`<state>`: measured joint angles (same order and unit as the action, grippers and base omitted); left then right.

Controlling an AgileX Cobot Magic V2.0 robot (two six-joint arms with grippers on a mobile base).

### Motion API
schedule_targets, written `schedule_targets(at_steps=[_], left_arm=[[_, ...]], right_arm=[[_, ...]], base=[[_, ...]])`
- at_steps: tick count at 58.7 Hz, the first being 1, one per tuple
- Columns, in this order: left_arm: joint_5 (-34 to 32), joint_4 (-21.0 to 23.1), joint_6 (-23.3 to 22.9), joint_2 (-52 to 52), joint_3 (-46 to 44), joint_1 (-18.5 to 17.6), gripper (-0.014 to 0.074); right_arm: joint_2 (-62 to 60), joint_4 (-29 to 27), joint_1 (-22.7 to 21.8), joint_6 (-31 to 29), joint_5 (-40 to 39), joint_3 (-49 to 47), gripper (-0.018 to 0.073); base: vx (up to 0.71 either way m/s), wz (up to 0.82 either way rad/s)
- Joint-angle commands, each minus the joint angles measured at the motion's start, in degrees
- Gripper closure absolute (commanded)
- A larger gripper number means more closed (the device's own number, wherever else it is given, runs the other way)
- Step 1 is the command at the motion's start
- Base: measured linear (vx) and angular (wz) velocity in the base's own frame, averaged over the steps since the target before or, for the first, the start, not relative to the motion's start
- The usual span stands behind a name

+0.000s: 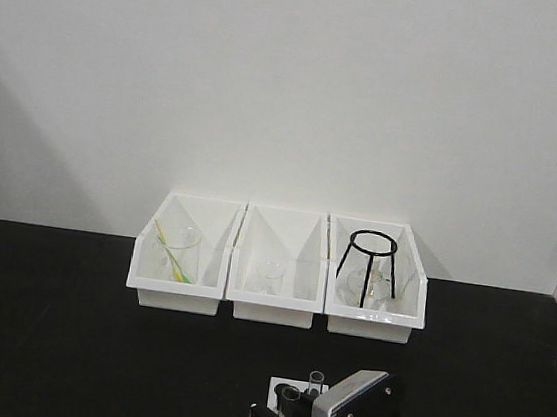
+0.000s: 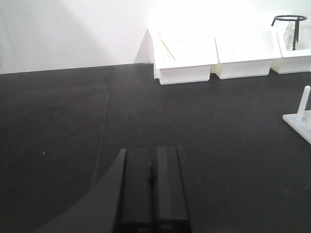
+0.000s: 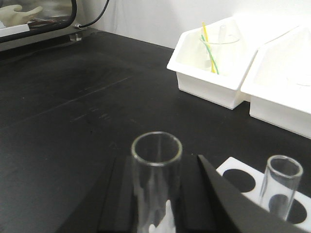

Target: Flip and reinsert test tube from rack

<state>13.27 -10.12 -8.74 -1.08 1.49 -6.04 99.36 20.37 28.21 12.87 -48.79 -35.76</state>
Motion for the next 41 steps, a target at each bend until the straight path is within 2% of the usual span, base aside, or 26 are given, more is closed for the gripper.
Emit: schedule_targets(at_steps=[1, 8, 17, 23, 32, 36, 41], left_arm=[[-4.6, 0.2, -0.5, -0.5, -0.2, 0.0, 0.0602], [-4.6, 0.2, -0.5, -0.5, -0.2, 0.0, 0.0602], [-4.6, 0.2, -0.5, -0.5, -0.2, 0.0, 0.0602], [-4.6, 0.2, -0.5, -0.5, -0.2, 0.0, 0.0602], [-4.6, 0.2, -0.5, -0.5, -0.2, 0.0, 0.0602], [-4.6, 0.2, -0.5, -0.5, -0.2, 0.0, 0.0602], [-4.6, 0.2, -0.5, -0.5, -0.2, 0.0, 0.0602]], right_arm=[[-2.4, -0.3, -0.1, -0.4, -5.0, -1.5, 0.0575], [-5.6, -0.3, -0.1, 0.0, -4.6, -1.5, 0.0574], [-14.4, -0.3, -0.1, 0.1, 0.1, -4.1, 0.0573], [-21.3, -0.4, -0.1, 0.1, 6.5, -8.2, 0.0573], [-28.2, 0.0, -0.1, -0.3, 20.6, -15.0, 0.0573], [-29.8, 2.4, -0.1, -3.4, 26.2, -16.7, 0.0573], [-30.8, 11.5, -0.1, -15.9, 32.5, -17.7, 0.0573]], base=[[0.00, 0.00], [0.00, 0.00], [0.00, 0.00], [0.00, 0.00], [0.00, 0.00], [0.00, 0.00], [0.00, 0.00]])
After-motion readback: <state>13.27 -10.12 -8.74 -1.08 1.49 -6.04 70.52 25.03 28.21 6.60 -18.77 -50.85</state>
